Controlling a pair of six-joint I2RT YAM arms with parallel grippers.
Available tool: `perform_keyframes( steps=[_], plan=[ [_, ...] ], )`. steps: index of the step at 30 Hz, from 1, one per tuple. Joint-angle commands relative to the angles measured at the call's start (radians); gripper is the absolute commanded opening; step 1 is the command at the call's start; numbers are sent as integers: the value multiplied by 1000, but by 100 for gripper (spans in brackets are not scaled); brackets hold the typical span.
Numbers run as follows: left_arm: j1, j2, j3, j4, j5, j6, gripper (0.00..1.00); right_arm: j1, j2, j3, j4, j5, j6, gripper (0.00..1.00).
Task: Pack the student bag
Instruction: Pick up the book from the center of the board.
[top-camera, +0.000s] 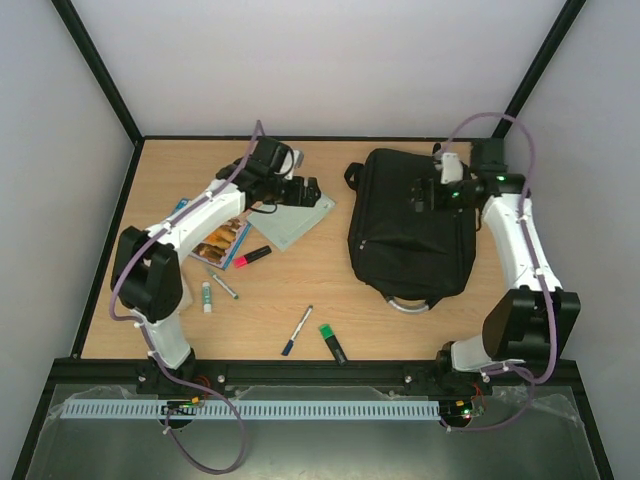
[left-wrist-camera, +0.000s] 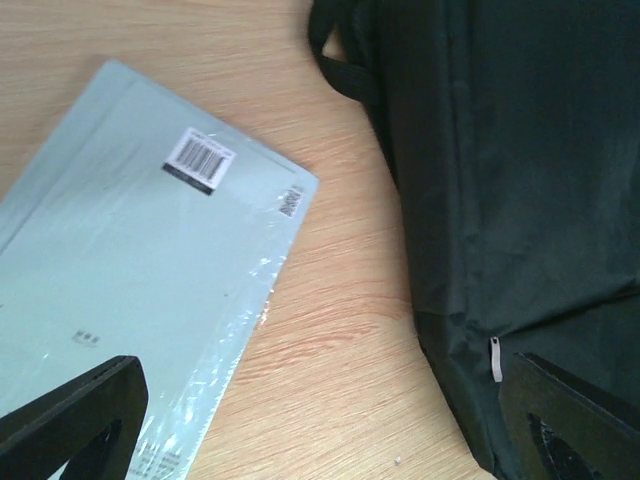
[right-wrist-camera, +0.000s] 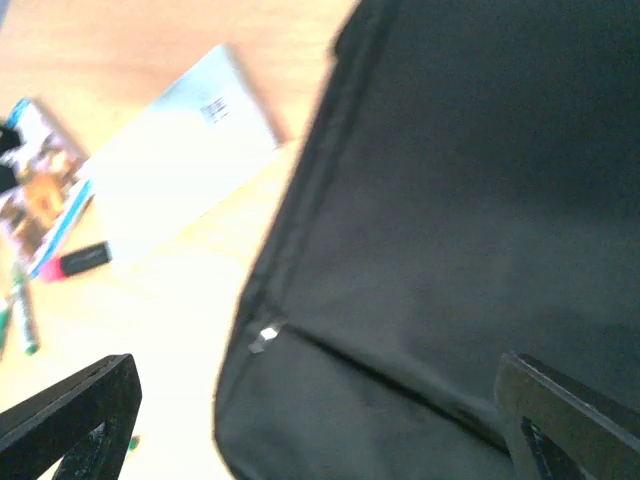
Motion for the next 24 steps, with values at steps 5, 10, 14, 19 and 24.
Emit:
perform_keyframes(
  steps=[5,10,14,19,24],
  plan=[
    [203,-78,-139,153,97,-139,100,300,73,-48,23,-69,23,94],
    [251,9,-88,151,19,-164,99,412,159,-5,69,-108,43,90],
    [282,79,-67,181,23,-168,93,459,204,-3,160,-104,109,87],
    [290,154,-34,181,-36,-147,93,520,255,23,247,-104,218,87],
    [292,264,40,127,-26,-123,97,570,325,33,324,-36,263,83]
  ],
)
